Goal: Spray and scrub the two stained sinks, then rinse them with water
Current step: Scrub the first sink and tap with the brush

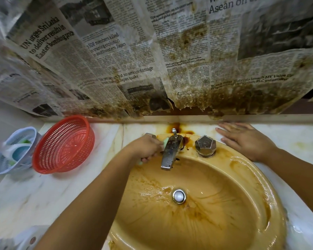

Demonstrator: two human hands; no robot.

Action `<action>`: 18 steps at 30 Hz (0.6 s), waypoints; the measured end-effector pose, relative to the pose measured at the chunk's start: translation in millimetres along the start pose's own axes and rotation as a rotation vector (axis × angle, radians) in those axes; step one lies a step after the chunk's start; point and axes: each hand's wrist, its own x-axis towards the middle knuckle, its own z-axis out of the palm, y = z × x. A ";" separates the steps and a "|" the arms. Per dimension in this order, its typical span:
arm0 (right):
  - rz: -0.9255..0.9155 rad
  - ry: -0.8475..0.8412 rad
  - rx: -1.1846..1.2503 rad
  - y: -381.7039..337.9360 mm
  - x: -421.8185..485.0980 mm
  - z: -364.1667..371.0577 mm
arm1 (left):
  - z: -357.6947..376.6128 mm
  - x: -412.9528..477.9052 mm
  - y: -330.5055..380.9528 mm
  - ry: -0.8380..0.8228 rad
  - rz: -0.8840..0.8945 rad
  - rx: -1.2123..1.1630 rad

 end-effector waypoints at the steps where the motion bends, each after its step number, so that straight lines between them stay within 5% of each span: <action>1: -0.004 0.007 0.003 0.1 0.2 0.0 | -8.3 -5.7 -2.3 -0.025 -0.016 -0.111; 4: 0.003 0.020 0.003 0.9 0.5 1.2 | -28.3 -24.2 -3.1 -0.114 0.004 -0.212; 7: 0.006 0.023 0.012 2.3 0.7 3.9 | -31.4 -40.7 10.9 -0.234 0.078 0.058; 13: -0.007 0.025 0.018 4.3 0.4 4.3 | -0.9 -11.1 34.8 0.138 0.325 0.480; 18: -0.011 0.034 0.026 5.5 2.0 5.2 | -17.5 -17.9 35.5 0.007 0.417 0.820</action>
